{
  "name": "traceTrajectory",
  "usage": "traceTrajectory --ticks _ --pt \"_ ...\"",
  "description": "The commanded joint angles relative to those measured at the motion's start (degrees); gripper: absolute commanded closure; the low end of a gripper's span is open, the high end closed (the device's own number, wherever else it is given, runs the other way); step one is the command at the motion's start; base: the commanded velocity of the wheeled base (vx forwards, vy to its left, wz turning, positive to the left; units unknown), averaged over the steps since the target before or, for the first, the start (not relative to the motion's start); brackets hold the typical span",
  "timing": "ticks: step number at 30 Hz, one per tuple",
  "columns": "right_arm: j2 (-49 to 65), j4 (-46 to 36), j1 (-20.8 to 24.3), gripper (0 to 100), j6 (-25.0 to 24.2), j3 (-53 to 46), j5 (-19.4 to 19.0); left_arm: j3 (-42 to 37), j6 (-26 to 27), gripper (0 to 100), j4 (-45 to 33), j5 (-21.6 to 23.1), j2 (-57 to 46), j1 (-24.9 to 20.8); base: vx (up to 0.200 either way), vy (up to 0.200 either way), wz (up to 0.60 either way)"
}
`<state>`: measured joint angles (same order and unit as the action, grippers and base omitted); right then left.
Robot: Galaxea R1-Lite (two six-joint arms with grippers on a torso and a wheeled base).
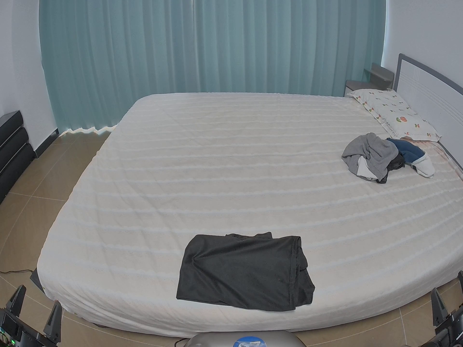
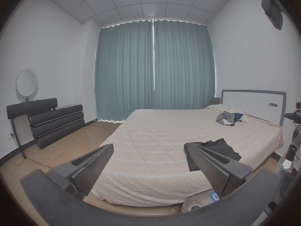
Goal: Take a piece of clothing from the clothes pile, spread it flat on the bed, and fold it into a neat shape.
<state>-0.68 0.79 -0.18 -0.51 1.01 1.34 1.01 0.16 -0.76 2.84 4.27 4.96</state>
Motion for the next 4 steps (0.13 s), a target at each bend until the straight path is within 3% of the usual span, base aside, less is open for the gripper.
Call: traceTrajectory --ticks 1,4 --pt "0.68 0.0 0.01 0 0.07 -1.01 -0.11 -0.92 0.02 0 -0.04 0.15 0.48 0.05 0.0 0.0 0.0" --pt "0.68 0.0 0.01 0 0.16 -1.01 -0.11 -0.92 -0.42 0 0.14 -0.56 0.48 0.05 0.0 0.0 0.0"
